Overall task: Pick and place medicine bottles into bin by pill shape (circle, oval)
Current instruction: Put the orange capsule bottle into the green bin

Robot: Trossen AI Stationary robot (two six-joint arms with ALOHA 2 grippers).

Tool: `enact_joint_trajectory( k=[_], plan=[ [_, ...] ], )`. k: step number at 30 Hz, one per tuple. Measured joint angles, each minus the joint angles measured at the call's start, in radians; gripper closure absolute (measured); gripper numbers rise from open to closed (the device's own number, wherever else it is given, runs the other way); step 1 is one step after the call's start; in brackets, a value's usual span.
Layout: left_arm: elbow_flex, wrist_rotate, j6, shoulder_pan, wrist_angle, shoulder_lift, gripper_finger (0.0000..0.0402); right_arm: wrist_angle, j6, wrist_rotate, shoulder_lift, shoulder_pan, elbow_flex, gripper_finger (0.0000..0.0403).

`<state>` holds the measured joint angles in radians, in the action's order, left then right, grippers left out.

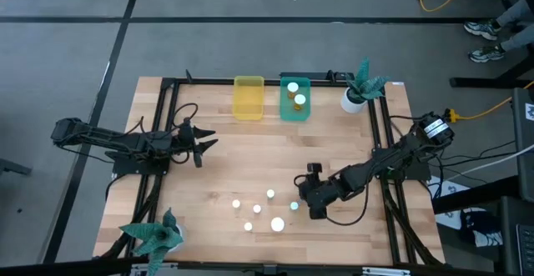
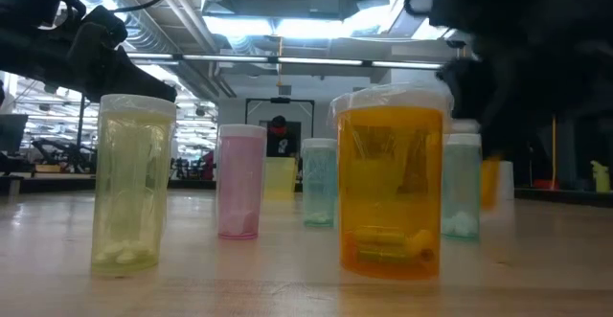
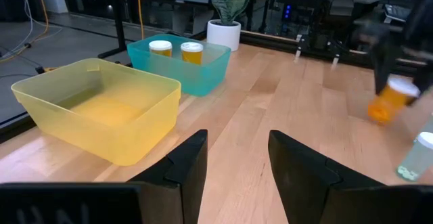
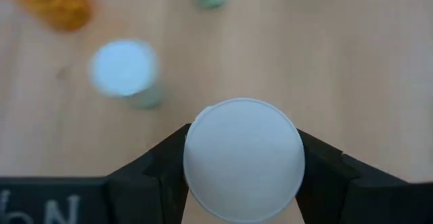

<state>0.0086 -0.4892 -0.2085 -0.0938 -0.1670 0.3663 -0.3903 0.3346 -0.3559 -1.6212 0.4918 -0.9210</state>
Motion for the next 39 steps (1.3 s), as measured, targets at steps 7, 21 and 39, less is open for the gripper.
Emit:
enact_joint_trajectory(
  k=[7,21,39],
  plan=[
    [0.000,0.000,0.000,0.000,0.000,0.000,0.0252,-0.212,-0.044,-0.190,0.061,-0.053,-0.151,0.0201],
    [0.000,0.000,0.000,0.000,-0.001,0.000,0.0252,-0.201,-0.230,-0.156,0.096,-0.386,-0.303,0.0197],
    [0.000,0.000,0.001,0.000,-0.001,0.000,0.0252,-0.008,-0.290,0.166,0.084,-0.724,-0.303,0.0193]
  ],
)
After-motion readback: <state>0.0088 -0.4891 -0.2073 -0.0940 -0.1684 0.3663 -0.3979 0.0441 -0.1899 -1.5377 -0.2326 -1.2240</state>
